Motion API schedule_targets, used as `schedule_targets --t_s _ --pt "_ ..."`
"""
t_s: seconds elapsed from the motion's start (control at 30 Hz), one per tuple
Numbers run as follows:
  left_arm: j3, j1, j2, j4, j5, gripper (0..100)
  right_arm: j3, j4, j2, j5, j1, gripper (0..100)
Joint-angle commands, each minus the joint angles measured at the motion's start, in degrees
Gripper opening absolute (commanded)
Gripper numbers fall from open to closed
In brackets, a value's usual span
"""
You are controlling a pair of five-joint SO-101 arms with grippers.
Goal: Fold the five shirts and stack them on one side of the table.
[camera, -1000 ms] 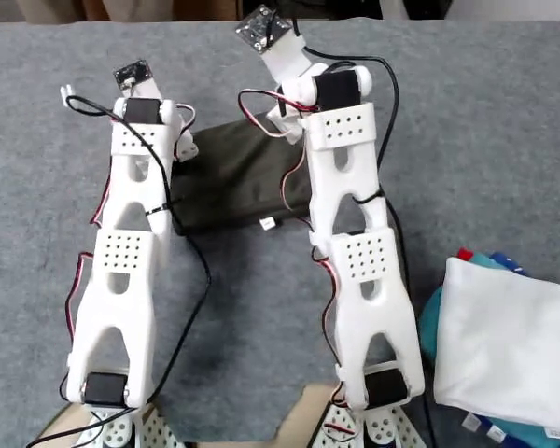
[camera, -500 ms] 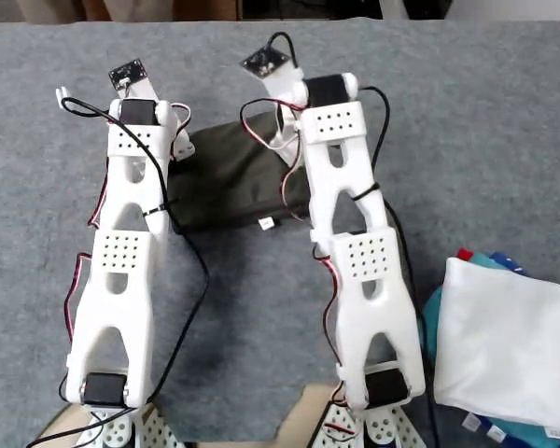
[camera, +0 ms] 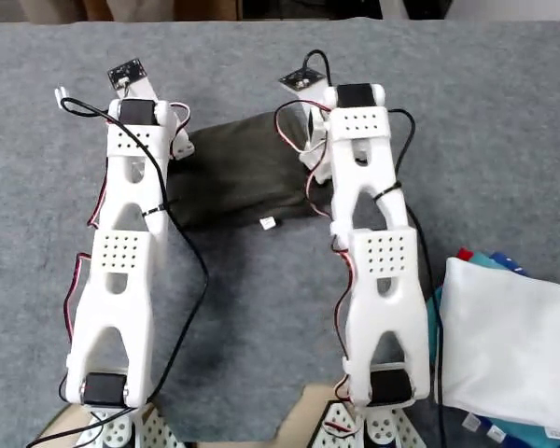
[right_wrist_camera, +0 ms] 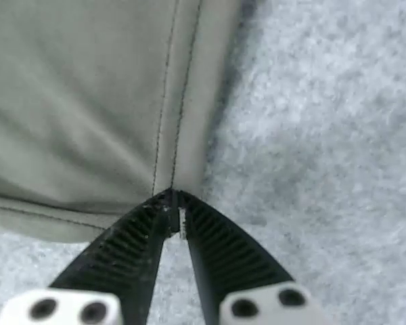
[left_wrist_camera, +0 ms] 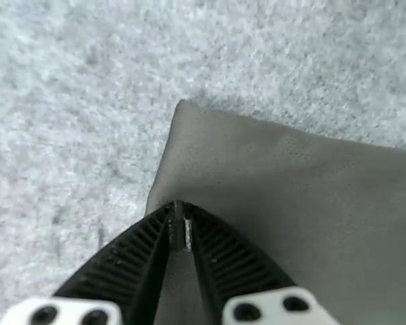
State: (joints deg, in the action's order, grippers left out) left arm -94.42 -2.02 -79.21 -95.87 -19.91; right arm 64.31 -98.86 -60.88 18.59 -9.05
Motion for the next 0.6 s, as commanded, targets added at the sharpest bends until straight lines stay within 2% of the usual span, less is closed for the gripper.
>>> schedule_targets --t_s 0.0,0.23,0.43,0.57 --pt "-1.5 -2.2 0.3 1.4 0.0 2 9.0 -3.1 3.0 -0.2 -1.5 0.5" --pt "-1.6 -2.3 3.3 0.1 2.5 2 22.5 -2.3 8.6 -0.4 -5.5 0.5" --pt "-1.6 -1.1 12.3 -4.7 5.0 2 26.1 13.5 2.6 -0.6 -5.7 0.5" --pt "1.5 -0.3 18.2 -5.3 8.8 2 26.2 17.2 -4.9 -2.8 -6.1 0.5"
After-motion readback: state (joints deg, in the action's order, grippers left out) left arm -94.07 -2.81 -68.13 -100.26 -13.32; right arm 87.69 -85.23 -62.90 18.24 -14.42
